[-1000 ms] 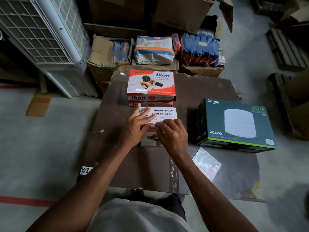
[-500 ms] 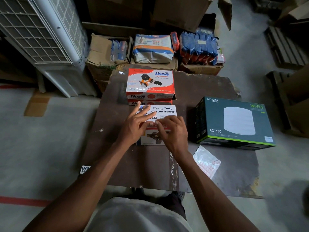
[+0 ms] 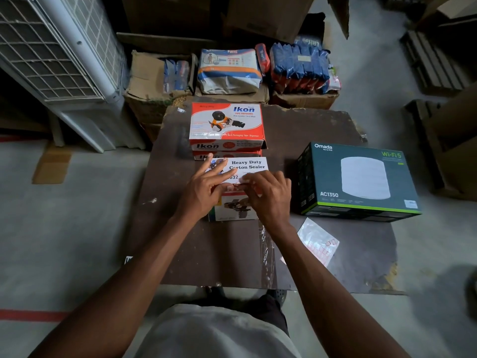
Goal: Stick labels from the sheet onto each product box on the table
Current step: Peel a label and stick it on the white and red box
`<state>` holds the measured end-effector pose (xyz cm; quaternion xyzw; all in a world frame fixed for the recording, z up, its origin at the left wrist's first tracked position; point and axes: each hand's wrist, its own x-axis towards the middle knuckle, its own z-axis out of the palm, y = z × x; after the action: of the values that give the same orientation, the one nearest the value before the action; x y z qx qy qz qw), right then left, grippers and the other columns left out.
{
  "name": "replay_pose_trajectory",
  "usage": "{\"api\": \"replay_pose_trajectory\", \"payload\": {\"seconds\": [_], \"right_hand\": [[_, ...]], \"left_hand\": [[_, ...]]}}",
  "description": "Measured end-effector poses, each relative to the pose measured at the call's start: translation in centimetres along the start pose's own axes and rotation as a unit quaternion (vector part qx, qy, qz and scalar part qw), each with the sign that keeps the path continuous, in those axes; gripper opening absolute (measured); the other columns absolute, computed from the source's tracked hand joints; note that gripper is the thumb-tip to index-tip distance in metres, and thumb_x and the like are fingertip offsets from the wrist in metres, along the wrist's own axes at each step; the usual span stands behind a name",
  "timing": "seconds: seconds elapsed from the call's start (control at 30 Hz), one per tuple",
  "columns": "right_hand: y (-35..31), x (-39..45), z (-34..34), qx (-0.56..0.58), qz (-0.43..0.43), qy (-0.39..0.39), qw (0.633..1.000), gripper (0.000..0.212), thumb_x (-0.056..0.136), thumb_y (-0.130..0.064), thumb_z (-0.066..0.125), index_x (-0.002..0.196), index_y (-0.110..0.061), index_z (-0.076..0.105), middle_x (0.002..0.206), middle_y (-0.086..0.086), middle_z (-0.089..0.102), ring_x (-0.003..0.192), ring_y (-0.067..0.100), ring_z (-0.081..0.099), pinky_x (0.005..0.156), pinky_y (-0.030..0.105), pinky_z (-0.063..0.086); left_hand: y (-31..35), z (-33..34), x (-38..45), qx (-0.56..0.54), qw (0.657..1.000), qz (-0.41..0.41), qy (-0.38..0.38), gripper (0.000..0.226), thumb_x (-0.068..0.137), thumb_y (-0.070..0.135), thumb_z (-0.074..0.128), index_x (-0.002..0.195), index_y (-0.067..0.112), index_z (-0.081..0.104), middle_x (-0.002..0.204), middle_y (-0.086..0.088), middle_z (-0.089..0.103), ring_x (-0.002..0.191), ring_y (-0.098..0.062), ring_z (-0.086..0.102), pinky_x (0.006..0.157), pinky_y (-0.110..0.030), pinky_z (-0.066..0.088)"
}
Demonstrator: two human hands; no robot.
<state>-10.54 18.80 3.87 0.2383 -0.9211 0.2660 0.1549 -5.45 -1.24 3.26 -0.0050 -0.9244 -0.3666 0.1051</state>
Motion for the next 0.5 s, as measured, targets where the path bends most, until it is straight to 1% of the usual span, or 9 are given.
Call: {"api": "replay_pose_trajectory", "payload": {"seconds": [0.07,0.1,0.13,0.2,0.23,0.3,0.37,0.43,0.5], "right_hand": [[0.0,0.2,-0.2,0.048,0.045,-0.020,0.998,0.045,0.085,-0.031,0.083,0.126,-0.032,0.066,0.108,-0.008,0.073,0.092,0.013,0.047,0.075,0.035,0.032],[0.0,0.3,-0.3,0.057,0.044,-0.024,0.997,0.046,0.086,-0.030,0.082,0.129,-0.033,0.065,0.106,-0.009,0.074,0.091,0.012,0.045,0.076,0.034,0.031],[0.0,0.4,-0.4,0.053,0.029,-0.025,0.998,0.041,0.088,-0.034,0.080,0.127,-0.035,0.068,0.104,-0.009,0.073,0.090,0.013,0.046,0.075,0.034,0.031],[-0.2,0.7,-0.2,0.034,-0.008,-0.029,0.999,0.022,0.092,-0.046,0.072,0.112,-0.038,0.076,0.100,-0.012,0.070,0.088,0.015,0.047,0.075,0.035,0.030],[-0.4,0.8,0.1,0.025,-0.020,-0.028,0.999,0.019,0.093,-0.049,0.069,0.106,-0.039,0.078,0.097,-0.012,0.068,0.089,0.015,0.047,0.075,0.035,0.029],[-0.6,0.7,0.5,0.007,-0.037,-0.016,0.999,0.017,0.093,-0.048,0.067,0.102,-0.039,0.078,0.096,-0.011,0.066,0.089,0.017,0.047,0.075,0.037,0.033],[-0.2,0.6,0.4,-0.016,-0.059,-0.002,0.998,0.016,0.092,-0.046,0.070,0.104,-0.040,0.078,0.097,-0.009,0.066,0.089,0.019,0.048,0.076,0.039,0.035],[0.7,0.7,-0.1,-0.033,-0.078,-0.009,0.996,0.020,0.089,-0.046,0.075,0.108,-0.043,0.077,0.100,-0.009,0.066,0.089,0.019,0.048,0.077,0.038,0.033],[1.3,0.8,-0.6,-0.035,-0.064,-0.027,0.997,0.026,0.083,-0.047,0.079,0.109,-0.044,0.077,0.105,-0.011,0.067,0.091,0.018,0.047,0.077,0.037,0.033]], "left_hand": [[-0.1,0.0,0.0,-0.004,1.000,0.000,0.004,0.044,0.097,0.023,0.066,0.139,0.033,0.059,0.153,0.004,0.044,0.153,-0.026,0.017,0.115,-0.042,0.031],[-0.1,0.1,0.0,-0.004,1.000,0.000,0.005,0.044,0.097,0.022,0.066,0.139,0.033,0.059,0.153,0.004,0.044,0.153,-0.025,0.017,0.114,-0.042,0.031],[0.0,0.1,0.0,-0.003,1.000,0.000,0.006,0.044,0.097,0.022,0.066,0.139,0.033,0.060,0.153,0.005,0.043,0.153,-0.025,0.017,0.114,-0.041,0.032],[0.1,0.1,-0.1,-0.006,1.000,-0.001,0.006,0.043,0.098,0.022,0.065,0.140,0.032,0.060,0.153,0.008,0.041,0.153,-0.024,0.016,0.114,-0.042,0.031],[0.0,0.1,0.0,-0.007,1.000,0.000,0.005,0.042,0.099,0.023,0.064,0.140,0.032,0.060,0.153,0.009,0.040,0.153,-0.024,0.015,0.114,-0.043,0.031],[0.0,0.0,0.0,-0.005,1.000,0.001,-0.004,0.042,0.099,0.023,0.063,0.140,0.032,0.059,0.154,0.006,0.041,0.153,-0.024,0.014,0.115,-0.047,0.031],[0.0,-0.2,0.2,0.003,1.000,0.001,-0.013,0.043,0.099,0.023,0.064,0.140,0.032,0.059,0.154,0.003,0.044,0.153,-0.025,0.016,0.115,-0.053,0.034],[0.0,-0.4,0.3,0.014,1.000,0.003,-0.015,0.044,0.098,0.022,0.064,0.140,0.032,0.058,0.154,0.000,0.046,0.153,-0.027,0.019,0.114,-0.058,0.037],[0.0,-0.4,0.5,0.016,1.000,0.004,-0.016,0.046,0.097,0.019,0.065,0.140,0.032,0.057,0.153,0.000,0.047,0.152,-0.031,0.022,0.112,-0.060,0.040]]}}
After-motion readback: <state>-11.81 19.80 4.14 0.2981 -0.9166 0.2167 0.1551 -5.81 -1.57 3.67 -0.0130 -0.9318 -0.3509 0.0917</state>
